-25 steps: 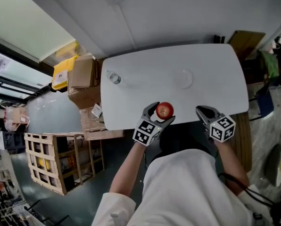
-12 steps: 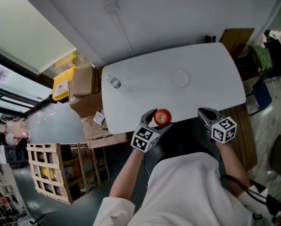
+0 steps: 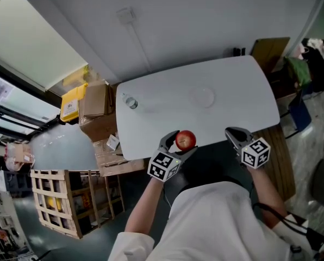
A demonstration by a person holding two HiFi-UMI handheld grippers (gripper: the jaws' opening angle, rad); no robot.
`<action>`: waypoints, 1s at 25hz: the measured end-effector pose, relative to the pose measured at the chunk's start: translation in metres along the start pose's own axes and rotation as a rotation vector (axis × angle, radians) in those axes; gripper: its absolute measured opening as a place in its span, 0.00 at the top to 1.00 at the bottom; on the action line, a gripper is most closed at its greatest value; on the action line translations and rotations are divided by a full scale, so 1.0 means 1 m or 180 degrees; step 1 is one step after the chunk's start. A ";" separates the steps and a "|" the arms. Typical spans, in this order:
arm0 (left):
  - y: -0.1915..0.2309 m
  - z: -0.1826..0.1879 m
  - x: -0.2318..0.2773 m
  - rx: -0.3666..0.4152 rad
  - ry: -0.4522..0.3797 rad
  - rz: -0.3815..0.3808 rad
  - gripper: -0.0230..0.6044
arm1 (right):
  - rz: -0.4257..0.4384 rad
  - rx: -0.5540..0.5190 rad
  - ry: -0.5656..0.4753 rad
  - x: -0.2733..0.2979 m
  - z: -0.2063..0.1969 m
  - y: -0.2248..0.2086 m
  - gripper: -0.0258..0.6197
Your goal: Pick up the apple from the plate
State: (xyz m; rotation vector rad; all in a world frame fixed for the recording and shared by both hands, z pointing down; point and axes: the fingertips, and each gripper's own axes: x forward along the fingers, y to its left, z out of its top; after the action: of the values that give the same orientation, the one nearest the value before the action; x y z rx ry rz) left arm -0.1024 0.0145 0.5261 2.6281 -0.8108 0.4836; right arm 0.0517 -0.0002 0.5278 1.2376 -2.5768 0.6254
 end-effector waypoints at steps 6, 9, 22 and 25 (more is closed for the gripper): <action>-0.010 0.017 0.004 -0.0049 -0.0085 0.0071 0.33 | 0.0037 -0.0060 -0.0028 -0.013 0.003 -0.016 0.90; -0.014 0.021 0.007 -0.0055 -0.0123 0.0116 0.33 | 0.0035 -0.0041 -0.0045 -0.021 0.001 -0.026 0.90; -0.025 0.034 0.021 -0.0139 -0.0239 0.0238 0.33 | 0.0069 -0.0068 -0.0160 -0.040 0.017 -0.058 0.90; -0.024 0.035 0.023 -0.0143 -0.0245 0.0252 0.33 | 0.0081 -0.0058 -0.0175 -0.037 0.019 -0.061 0.90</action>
State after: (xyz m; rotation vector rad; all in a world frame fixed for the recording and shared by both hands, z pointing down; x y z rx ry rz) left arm -0.0628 0.0070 0.4991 2.5948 -0.9417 0.3825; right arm 0.1224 -0.0180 0.5145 1.2348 -2.6410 0.5794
